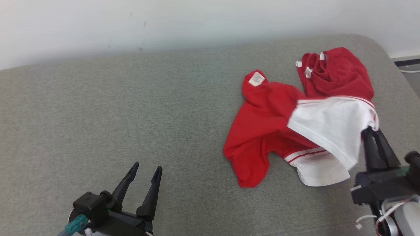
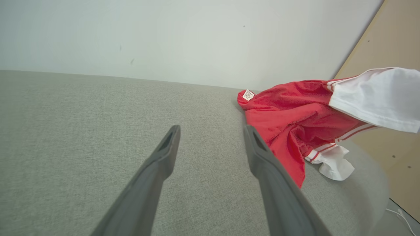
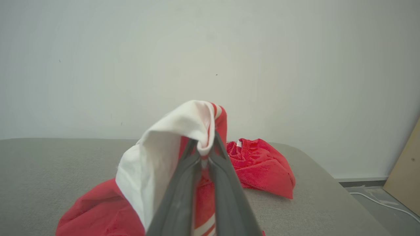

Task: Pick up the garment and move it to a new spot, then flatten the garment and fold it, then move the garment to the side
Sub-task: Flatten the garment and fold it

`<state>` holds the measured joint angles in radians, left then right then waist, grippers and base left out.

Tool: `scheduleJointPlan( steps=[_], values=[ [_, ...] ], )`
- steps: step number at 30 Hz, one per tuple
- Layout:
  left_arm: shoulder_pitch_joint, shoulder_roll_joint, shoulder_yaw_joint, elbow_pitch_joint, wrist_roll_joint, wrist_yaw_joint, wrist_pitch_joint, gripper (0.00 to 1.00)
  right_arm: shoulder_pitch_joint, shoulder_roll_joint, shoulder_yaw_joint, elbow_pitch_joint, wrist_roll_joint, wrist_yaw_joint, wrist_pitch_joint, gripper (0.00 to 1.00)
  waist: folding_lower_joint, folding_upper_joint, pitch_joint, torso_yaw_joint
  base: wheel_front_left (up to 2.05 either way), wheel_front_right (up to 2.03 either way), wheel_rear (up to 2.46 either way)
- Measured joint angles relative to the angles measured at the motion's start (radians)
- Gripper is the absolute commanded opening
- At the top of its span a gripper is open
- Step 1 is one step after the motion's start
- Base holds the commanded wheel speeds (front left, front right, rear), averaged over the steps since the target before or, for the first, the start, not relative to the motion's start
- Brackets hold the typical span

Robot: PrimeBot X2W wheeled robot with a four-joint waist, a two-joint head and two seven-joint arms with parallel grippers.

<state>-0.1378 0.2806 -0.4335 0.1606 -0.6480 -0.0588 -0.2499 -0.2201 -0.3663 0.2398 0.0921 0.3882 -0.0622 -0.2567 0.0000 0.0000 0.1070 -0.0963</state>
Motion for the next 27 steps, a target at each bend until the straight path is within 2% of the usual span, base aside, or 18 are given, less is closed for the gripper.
scheduleJointPlan(
  steps=[5, 10, 16, 22, 23, 27],
  values=[
    [-0.016, 0.004, -0.02, -0.007, 0.028, -0.004, 0.001, 1.0, 0.091, -0.014, -0.044, -0.04, 0.0, -0.027, 0.0, 0.0, 0.0, 0.0, 0.013, -0.024, 0.0, 0.0, 0.0],
    [-0.081, 0.008, -0.042, -0.01, 0.042, -0.014, 0.021, 1.0, 0.166, -0.009, -0.101, -0.015, 0.016, -0.045, 0.0, 0.0, 0.0, 0.0, 0.038, -0.048, 0.0, 0.0, 0.0],
    [-0.168, 0.01, -0.061, 0.002, 0.053, -0.03, 0.051, 1.0, 0.14, 0.061, -0.061, -0.012, 0.038, -0.047, 0.0, 0.0, 0.0, 0.0, 0.067, -0.088, 0.0, 0.0, 0.0],
    [-0.199, -0.009, -0.068, 0.035, 0.051, -0.037, 0.056, 1.0, -0.022, 0.09, -0.01, -0.02, 0.048, 0.006, 0.0, 0.0, 0.0, 0.0, 0.088, -0.123, 0.0, 0.0, 0.0],
    [-0.199, -0.009, -0.068, 0.035, 0.051, -0.037, 0.056, 1.0, -0.022, 0.09, -0.01, -0.02, 0.048, 0.006, 0.0, 0.0, 0.0, 0.0, 0.088, -0.123, 0.0, 0.0, 0.0],
    [-0.211, -0.037, -0.088, 0.063, 0.048, -0.04, 0.059, 1.0, -0.174, 0.091, 0.054, 0.026, 0.039, 0.065, 0.026, 0.0, 0.0, 0.0, 0.095, -0.103, 0.0, 0.0, 0.0]
  ],
)
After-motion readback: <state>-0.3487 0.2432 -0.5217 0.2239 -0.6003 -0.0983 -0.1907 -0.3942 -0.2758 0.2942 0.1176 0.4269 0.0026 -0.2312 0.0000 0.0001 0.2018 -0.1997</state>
